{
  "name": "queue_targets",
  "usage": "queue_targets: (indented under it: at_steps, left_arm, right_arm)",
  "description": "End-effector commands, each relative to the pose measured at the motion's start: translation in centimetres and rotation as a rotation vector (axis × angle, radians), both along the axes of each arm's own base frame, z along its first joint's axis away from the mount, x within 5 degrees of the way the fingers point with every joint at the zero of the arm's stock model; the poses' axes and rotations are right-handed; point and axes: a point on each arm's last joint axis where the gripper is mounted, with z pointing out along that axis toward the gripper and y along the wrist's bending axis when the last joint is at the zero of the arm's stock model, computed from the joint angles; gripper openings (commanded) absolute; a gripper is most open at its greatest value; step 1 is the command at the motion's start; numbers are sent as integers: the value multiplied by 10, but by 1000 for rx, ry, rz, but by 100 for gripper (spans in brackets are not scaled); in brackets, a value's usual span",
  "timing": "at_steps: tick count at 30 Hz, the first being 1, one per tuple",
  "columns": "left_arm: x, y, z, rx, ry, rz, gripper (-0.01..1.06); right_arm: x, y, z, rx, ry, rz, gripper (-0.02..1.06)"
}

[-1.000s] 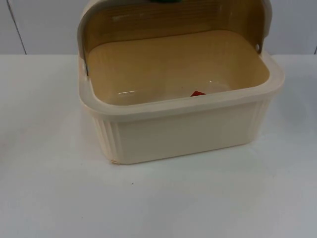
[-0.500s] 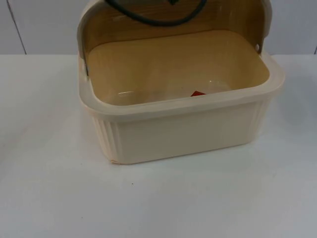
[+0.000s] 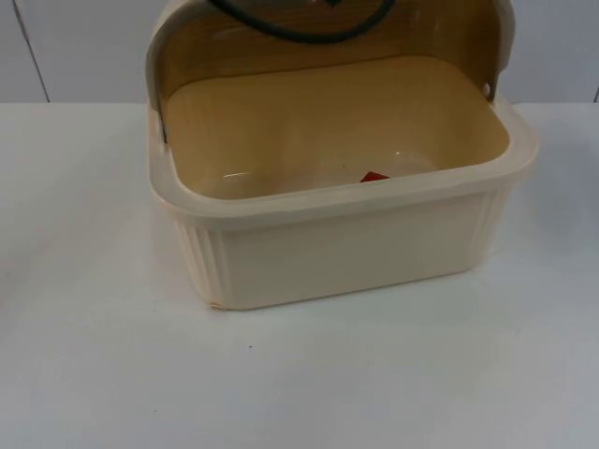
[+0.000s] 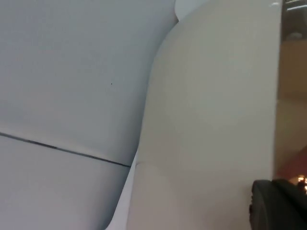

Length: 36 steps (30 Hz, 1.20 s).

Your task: Open the box lid with the left hand, place the block into the box with the right hand, then close the box lid with the left hand.

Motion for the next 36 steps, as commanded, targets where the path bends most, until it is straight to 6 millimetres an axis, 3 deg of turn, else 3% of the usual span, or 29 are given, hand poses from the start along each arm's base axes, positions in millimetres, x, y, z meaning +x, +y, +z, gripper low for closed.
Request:
queue_targets:
  at_steps: [1,8,18,29,36]
  left_arm:
    - [-12,-6,0,-15,-4,-4,0]
    - [-40,-3,-26,33,-5,15,0]
    - [-80,-4,-40,40,-42,17,0]
    - [-120,-3,-77,23,-52,-21,0]
    - [-138,-12,-70,-11,-52,-56,0]
  right_arm:
    - [-3,1,4,-1,-10,7,105]
    - [-3,2,4,11,-9,11,105]
    - [-4,3,3,34,1,17,105]
    - [-4,3,3,23,2,14,105]
    - [-4,3,3,21,1,15,105]
